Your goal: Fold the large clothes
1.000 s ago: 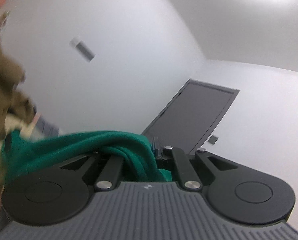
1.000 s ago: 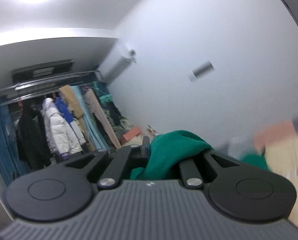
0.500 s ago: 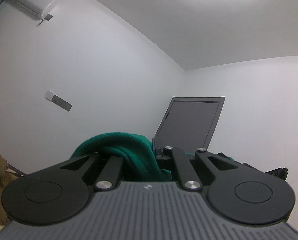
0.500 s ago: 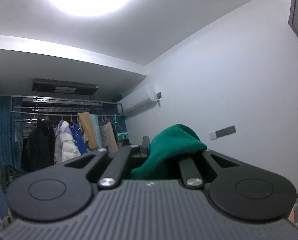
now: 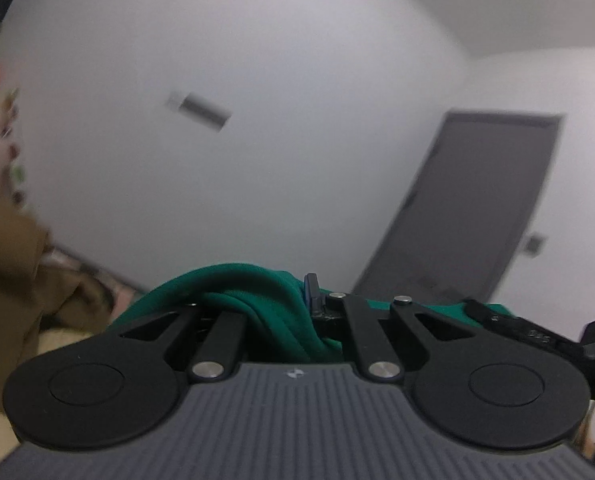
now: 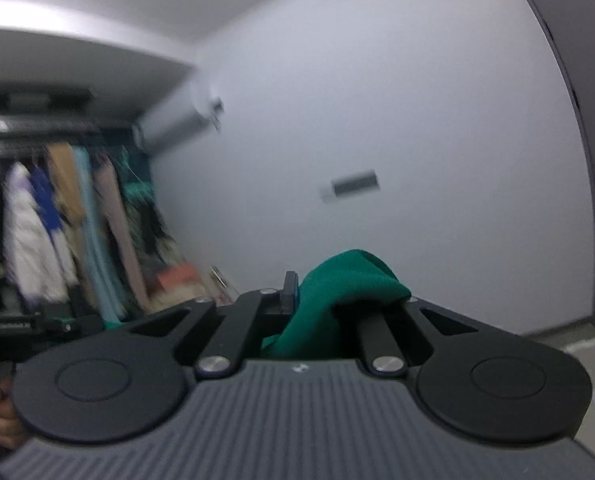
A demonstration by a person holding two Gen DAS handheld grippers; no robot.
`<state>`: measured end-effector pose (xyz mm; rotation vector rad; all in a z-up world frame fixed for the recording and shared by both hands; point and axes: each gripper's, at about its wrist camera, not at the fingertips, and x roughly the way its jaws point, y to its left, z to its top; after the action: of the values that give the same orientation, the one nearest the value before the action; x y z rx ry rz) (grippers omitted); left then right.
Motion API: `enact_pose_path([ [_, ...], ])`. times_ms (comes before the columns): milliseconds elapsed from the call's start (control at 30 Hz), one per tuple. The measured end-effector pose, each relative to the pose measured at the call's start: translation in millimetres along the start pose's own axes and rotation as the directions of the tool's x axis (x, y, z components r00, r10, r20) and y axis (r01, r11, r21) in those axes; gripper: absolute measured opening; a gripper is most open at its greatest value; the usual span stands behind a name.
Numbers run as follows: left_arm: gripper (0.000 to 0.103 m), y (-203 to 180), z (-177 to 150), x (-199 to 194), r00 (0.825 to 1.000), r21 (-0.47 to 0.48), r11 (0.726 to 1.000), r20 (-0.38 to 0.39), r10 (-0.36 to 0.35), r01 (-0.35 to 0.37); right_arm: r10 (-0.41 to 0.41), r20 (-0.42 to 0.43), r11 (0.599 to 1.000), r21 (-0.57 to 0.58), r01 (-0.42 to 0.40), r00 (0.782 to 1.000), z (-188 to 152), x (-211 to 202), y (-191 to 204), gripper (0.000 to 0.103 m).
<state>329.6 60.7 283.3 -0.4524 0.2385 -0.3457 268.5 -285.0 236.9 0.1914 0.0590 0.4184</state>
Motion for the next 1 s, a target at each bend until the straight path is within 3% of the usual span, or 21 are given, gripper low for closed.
enact_pose_path([
  [200, 0.009, 98, -77, 135, 0.985, -0.049, 0.991, -0.125, 0.118, -0.125, -0.093, -0.154, 0.995, 0.026, 0.098, 0.984, -111, 115, -64, 0.010],
  [300, 0.009, 142, -116, 183, 0.973, -0.045, 0.984, -0.167, 0.162, -0.172, -0.120, -0.199, 0.990, 0.046, 0.132, 0.973, -168, 166, -92, 0.010],
  [400, 0.009, 181, -149, 223, 0.952, -0.022, 0.976, -0.224, 0.207, -0.217, -0.156, -0.251, 0.986, 0.014, 0.165, 0.955, -219, 205, -115, 0.010],
  [500, 0.009, 214, -181, 257, 0.922, 0.009, 0.964, -0.292, 0.256, -0.265, -0.189, -0.308, 0.981, -0.023, 0.192, 0.932, -260, 233, -128, 0.010],
  [700, 0.013, 245, -205, 287, 0.873, 0.018, 0.949, -0.388, 0.297, -0.314, -0.224, -0.421, 0.970, -0.007, 0.244, 0.879, -310, 264, -154, 0.014],
  [767, 0.013, 244, -207, 283, 0.866, 0.001, 0.948, -0.405, 0.293, -0.319, -0.229, -0.452, 0.966, 0.006, 0.260, 0.862, -319, 267, -162, 0.015],
  [933, 0.014, 235, -207, 274, 0.857, 0.024, 0.946, -0.418, 0.303, -0.323, -0.230, -0.470, 0.965, 0.003, 0.262, 0.852, -315, 267, -156, 0.019],
  [1000, 0.021, 230, -205, 269, 0.852, 0.034, 0.945, -0.422, 0.309, -0.325, -0.227, -0.472, 0.966, 0.003, 0.258, 0.852, -311, 264, -154, 0.020],
])
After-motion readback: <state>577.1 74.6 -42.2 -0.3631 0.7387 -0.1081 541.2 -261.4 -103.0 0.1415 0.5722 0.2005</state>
